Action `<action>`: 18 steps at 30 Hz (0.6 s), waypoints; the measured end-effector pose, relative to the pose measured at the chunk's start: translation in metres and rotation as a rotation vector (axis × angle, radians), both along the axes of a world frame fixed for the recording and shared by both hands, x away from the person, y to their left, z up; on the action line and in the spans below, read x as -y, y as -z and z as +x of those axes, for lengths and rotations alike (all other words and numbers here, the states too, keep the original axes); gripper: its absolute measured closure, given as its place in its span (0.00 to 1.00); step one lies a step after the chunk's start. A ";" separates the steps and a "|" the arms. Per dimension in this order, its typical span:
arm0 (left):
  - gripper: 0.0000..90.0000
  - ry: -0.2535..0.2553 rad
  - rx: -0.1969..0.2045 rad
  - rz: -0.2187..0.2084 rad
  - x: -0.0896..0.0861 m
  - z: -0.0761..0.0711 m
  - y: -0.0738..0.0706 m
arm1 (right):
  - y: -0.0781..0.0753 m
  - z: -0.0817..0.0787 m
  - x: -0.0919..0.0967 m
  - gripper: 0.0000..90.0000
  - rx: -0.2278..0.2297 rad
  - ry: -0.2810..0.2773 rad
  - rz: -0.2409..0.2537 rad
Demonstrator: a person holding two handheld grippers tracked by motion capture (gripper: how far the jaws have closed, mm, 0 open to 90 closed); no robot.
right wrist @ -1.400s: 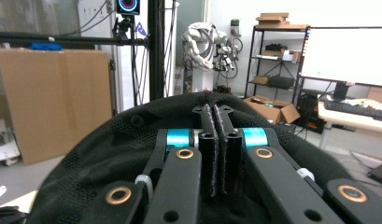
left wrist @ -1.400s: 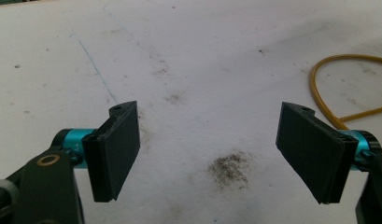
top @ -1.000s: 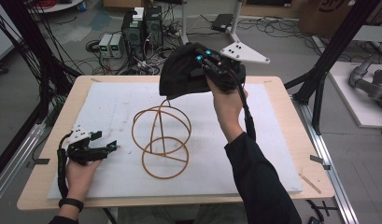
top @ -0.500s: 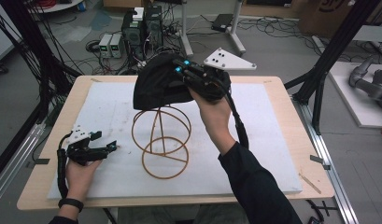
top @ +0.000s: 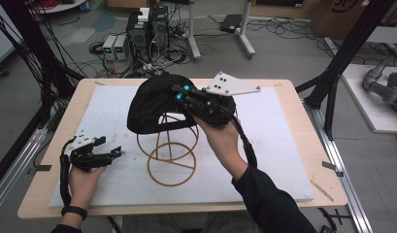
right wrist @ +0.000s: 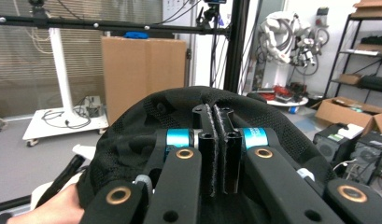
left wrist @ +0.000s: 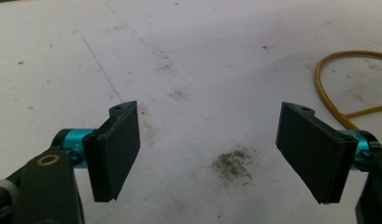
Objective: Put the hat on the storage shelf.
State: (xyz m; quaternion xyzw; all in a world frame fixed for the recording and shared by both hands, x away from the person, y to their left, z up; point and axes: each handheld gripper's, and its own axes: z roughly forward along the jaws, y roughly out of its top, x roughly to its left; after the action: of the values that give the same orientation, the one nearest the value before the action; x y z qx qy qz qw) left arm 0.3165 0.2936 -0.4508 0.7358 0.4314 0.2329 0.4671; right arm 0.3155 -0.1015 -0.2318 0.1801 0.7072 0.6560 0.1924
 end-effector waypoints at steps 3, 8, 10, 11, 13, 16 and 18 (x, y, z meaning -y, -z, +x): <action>0.24 0.001 0.002 -0.001 0.000 0.000 0.000 | 0.003 -0.004 0.001 1.00 -0.006 -0.009 -0.007; 0.24 0.000 0.002 0.002 0.001 0.001 0.000 | 0.012 -0.012 0.001 0.99 0.007 -0.010 -0.058; 0.24 -0.001 0.003 0.002 0.001 0.001 0.000 | 0.019 -0.014 0.002 0.98 0.001 -0.019 -0.074; 0.24 -0.001 0.003 0.002 0.001 0.001 0.000 | 0.020 -0.015 0.003 0.97 0.001 -0.022 -0.082; 0.24 -0.001 0.002 -0.001 0.001 0.001 0.000 | 0.023 -0.019 0.005 0.94 0.019 -0.024 -0.084; 0.24 0.000 0.000 0.001 0.001 0.001 0.000 | 0.022 -0.023 0.008 0.91 0.041 -0.020 -0.088; 0.24 -0.001 0.000 0.001 0.001 0.001 0.000 | 0.022 -0.027 0.016 0.87 0.053 -0.014 -0.079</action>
State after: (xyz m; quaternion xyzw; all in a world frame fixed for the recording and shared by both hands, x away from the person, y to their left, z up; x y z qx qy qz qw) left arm 0.3172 0.2926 -0.4512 0.7358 0.4316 0.2333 0.4668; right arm 0.2890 -0.1172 -0.2535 0.1502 0.7284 0.6335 0.2133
